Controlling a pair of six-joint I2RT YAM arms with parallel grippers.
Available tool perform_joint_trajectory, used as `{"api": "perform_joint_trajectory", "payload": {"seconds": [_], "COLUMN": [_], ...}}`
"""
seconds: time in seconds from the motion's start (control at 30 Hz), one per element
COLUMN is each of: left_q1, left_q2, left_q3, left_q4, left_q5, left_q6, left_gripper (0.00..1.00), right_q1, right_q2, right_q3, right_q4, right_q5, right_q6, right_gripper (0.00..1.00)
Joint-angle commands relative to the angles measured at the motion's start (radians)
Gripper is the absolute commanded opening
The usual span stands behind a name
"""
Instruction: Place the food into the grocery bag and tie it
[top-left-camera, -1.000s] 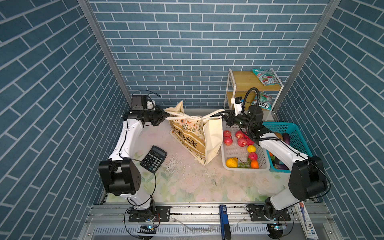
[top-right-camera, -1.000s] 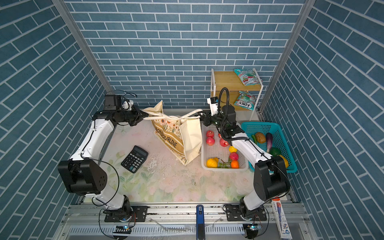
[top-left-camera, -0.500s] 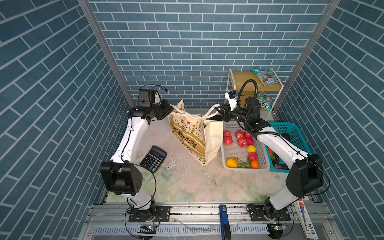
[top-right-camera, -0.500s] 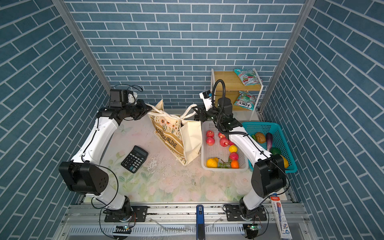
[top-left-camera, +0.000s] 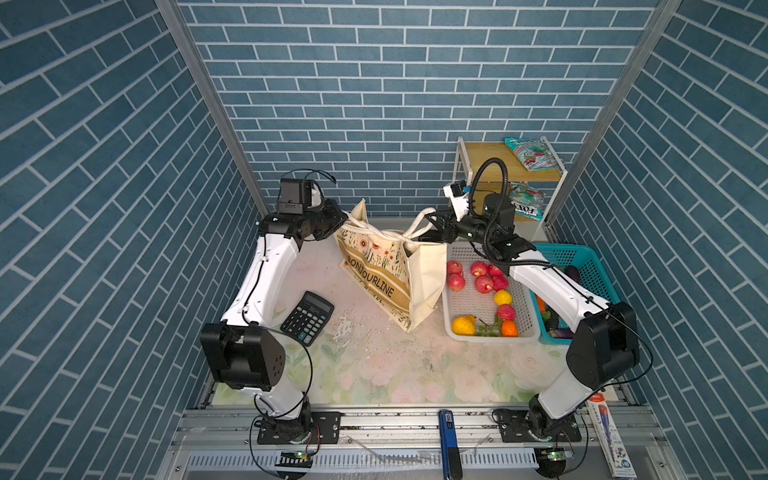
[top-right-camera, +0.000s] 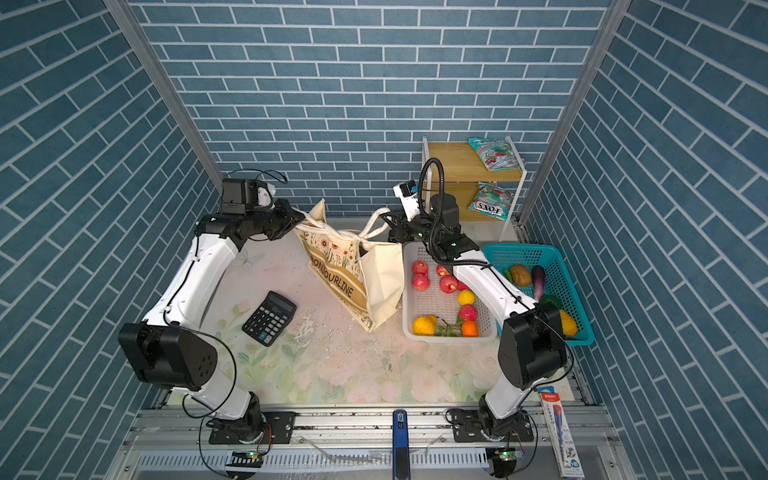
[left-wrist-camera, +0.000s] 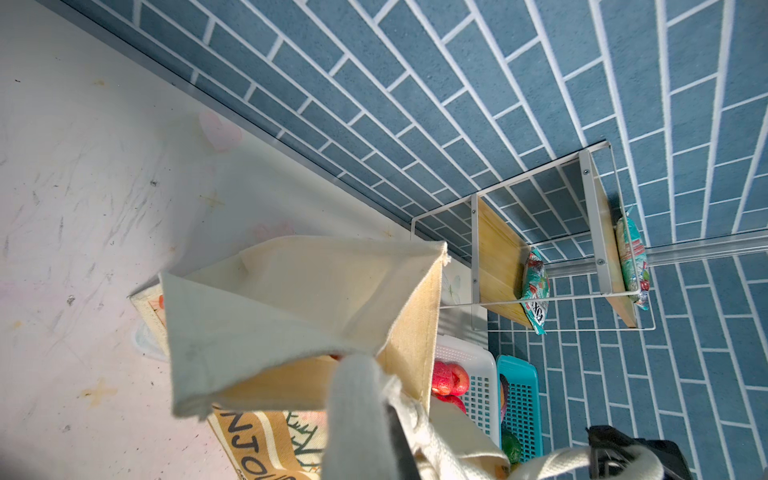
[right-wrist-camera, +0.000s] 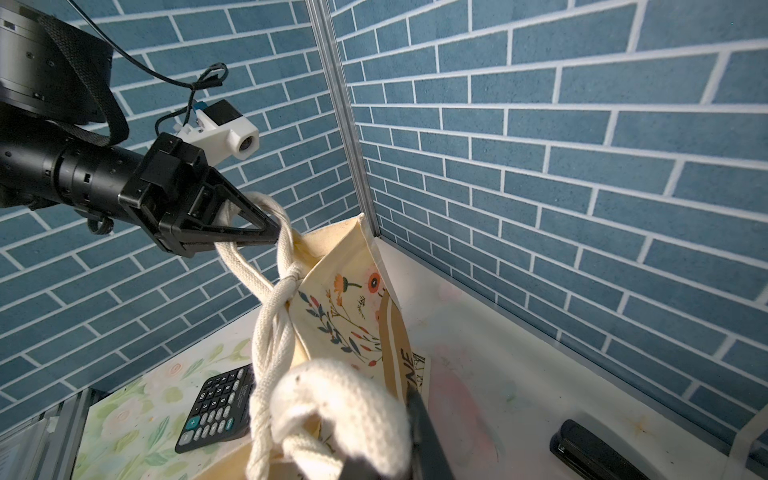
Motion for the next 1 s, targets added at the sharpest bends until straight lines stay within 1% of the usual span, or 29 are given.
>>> {"api": "perform_joint_trajectory", "payload": {"seconds": [0.0,0.27,0.37,0.4,0.43,0.5,0.53,0.63,0.7,0.8,0.9,0.97], "left_q1": [-0.013,-0.013,-0.013,-0.013,-0.013,-0.013,-0.013,-0.013,-0.013,-0.013,-0.013,-0.008], "left_q2": [-0.012,-0.007,-0.006,-0.007,-0.006,-0.006,-0.007,-0.011,-0.01,0.003,0.031,0.04], "left_q3": [-0.014,-0.033,-0.036,-0.036,-0.036,-0.036,-0.036,-0.031,-0.021,0.008,0.042,0.034], "left_q4": [-0.019,-0.029,-0.031,-0.031,-0.036,-0.046,-0.055,-0.099,-0.137,-0.232,-0.355,-0.402], "left_q5": [0.006,0.016,0.015,0.015,0.016,0.01,0.004,-0.027,-0.055,-0.131,-0.236,-0.319], "left_q6": [0.007,0.011,0.012,0.013,0.013,0.023,0.027,0.044,0.059,0.092,0.141,0.177], "left_gripper": [0.04,0.07,0.07,0.06,0.04,0.0,0.0,0.0,0.0,0.0,0.0,0.0], "right_q1": [0.015,0.015,0.016,0.016,0.016,0.016,0.016,0.014,0.009,-0.014,-0.043,-0.07], "right_q2": [0.008,0.03,0.041,0.044,0.05,0.054,0.055,0.047,0.038,0.024,0.006,-0.01], "right_q3": [0.022,0.041,0.055,0.062,0.068,0.077,0.077,0.06,0.035,-0.016,-0.091,-0.14], "right_q4": [-0.006,-0.02,-0.024,-0.025,-0.026,-0.023,-0.013,0.013,0.038,0.081,0.136,0.155], "right_q5": [-0.006,0.011,0.014,0.015,0.016,0.022,0.029,0.067,0.103,0.167,0.257,0.318], "right_q6": [-0.049,-0.085,-0.095,-0.095,-0.095,-0.088,-0.076,-0.049,-0.025,0.042,0.107,0.144], "right_gripper": [0.18,0.34,0.36,0.34,0.3,0.21,0.15,0.01,0.0,0.0,0.0,0.0]}}
